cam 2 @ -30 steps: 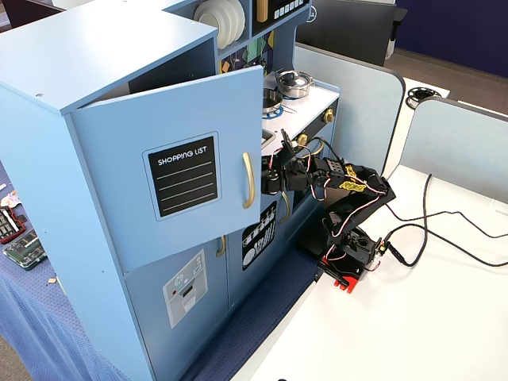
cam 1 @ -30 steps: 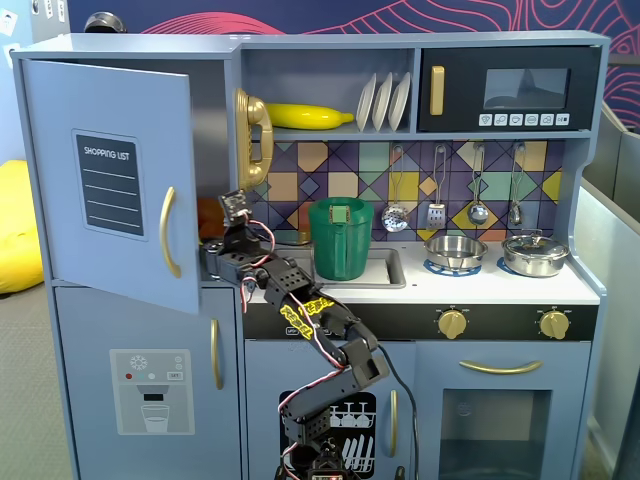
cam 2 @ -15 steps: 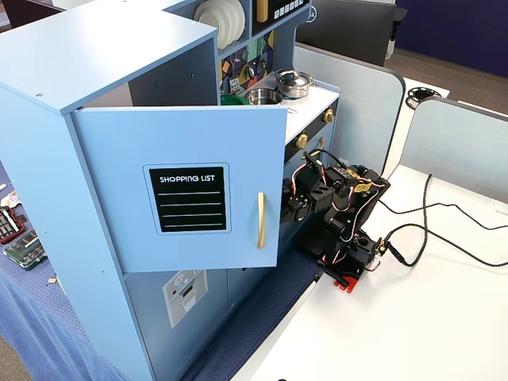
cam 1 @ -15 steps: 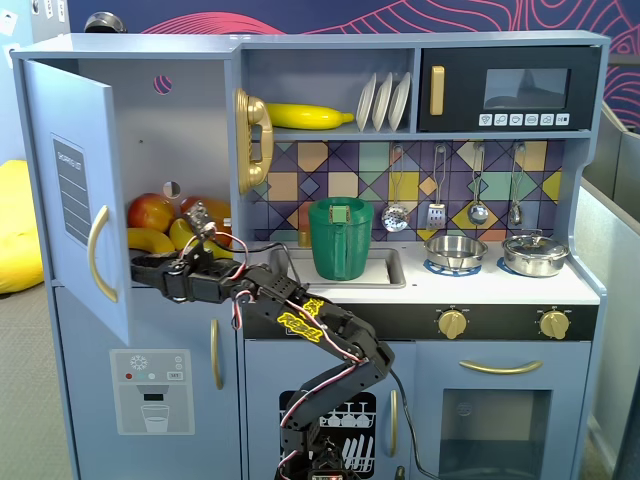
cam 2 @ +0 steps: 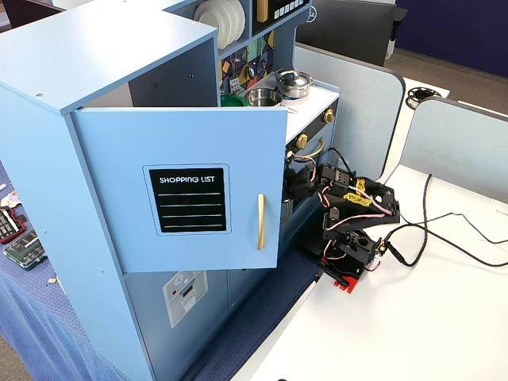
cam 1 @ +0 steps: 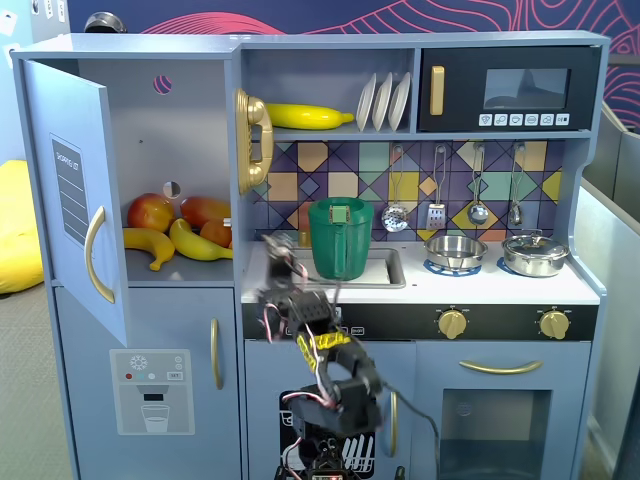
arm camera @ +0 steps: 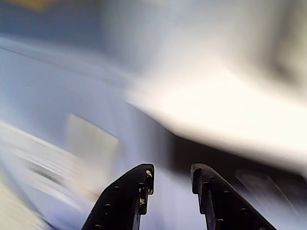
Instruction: Open the left cabinet door
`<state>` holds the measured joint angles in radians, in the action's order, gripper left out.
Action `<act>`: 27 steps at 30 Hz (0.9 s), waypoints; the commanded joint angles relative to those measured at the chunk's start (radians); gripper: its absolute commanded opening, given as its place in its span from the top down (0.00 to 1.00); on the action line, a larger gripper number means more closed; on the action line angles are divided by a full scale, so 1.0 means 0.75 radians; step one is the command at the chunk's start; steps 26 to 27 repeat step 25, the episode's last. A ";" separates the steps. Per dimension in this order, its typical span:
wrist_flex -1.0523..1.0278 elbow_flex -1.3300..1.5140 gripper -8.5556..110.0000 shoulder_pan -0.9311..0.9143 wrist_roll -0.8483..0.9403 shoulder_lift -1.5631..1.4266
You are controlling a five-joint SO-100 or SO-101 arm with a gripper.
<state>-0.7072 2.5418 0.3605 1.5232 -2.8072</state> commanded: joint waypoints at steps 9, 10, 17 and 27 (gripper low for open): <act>-0.601 0.605 0.93 -0.468 -0.100 -0.493; -0.646 0.605 0.93 -0.468 -0.127 -0.493; -0.984 0.605 0.93 -0.495 -0.104 -0.493; -1.084 0.605 0.93 -0.491 -0.119 -0.495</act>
